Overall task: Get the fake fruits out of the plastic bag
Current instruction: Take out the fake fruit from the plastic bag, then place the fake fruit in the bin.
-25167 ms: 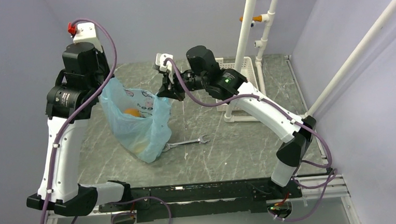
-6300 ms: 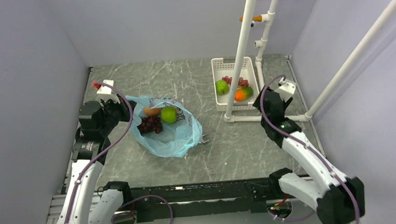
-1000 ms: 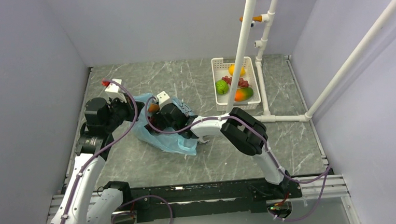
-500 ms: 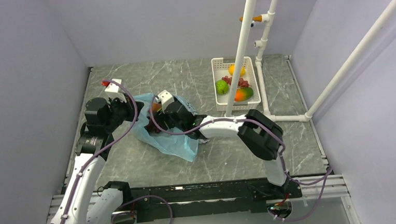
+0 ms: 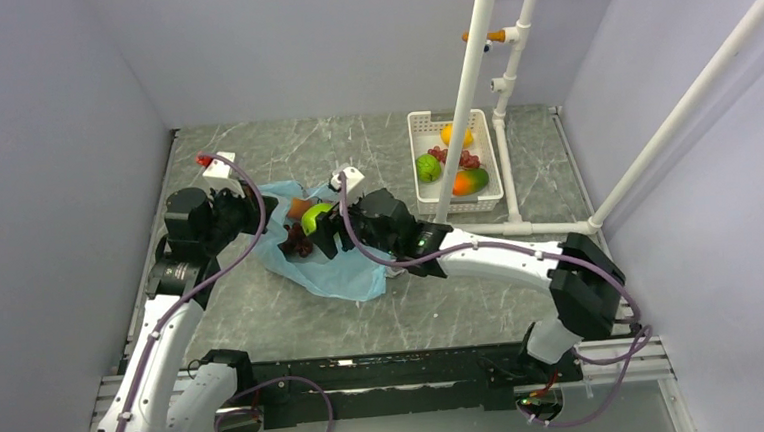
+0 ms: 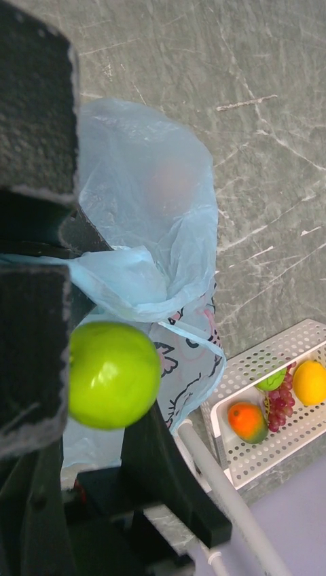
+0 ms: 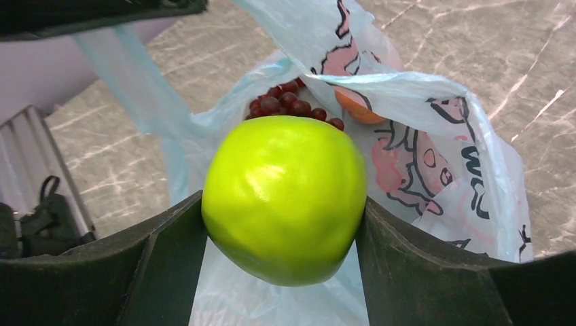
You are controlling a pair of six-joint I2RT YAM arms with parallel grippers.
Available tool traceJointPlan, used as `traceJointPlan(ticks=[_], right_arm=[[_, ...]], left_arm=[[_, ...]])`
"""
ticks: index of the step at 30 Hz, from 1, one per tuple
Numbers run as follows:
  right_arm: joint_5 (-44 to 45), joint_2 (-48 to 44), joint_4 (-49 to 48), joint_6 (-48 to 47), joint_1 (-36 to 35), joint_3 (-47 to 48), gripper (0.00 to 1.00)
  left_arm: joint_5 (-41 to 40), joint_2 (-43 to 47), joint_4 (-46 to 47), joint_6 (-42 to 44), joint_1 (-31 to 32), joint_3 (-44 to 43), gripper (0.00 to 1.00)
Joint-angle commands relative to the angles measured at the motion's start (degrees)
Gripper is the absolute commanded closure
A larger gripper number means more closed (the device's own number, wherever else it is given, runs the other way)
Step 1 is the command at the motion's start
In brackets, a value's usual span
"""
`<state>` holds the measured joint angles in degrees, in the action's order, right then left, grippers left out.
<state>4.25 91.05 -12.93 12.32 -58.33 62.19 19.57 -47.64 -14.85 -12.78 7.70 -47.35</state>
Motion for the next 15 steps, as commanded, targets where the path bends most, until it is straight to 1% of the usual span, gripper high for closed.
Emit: traceJointPlan(ticks=[1,5,8,12,15], right_arm=[[-1.9,-6.2,-0.4,1.6,0.1,-1.1,1.00],[1.6,-13.3,-2.6,1.5,1.0,-5.5,1.00],[6.3,-19.0,-2.4,1.2,2.5,-8.2,1.00],[19.0,-25.6,-1.0,-0.4,3.7,-10.7,1.00],[25.7,-30.9,-0.7,-0.5,5.1,-13.3,1.00]], left_arm=[[-0.3,-0.6,0.5,0.5,0.1,-1.7,1.00],[-0.6,-0.1,0.5,0.6,0.2,-1.6,1.00],[-1.4,-0.2,0.3,0.7,0.2,-1.6,1.00],[-0.6,-0.4,0.2,0.4,0.2,-1.8,1.00],[-0.7,-0.4,0.3,0.3,0.2,-1.7,1.00]])
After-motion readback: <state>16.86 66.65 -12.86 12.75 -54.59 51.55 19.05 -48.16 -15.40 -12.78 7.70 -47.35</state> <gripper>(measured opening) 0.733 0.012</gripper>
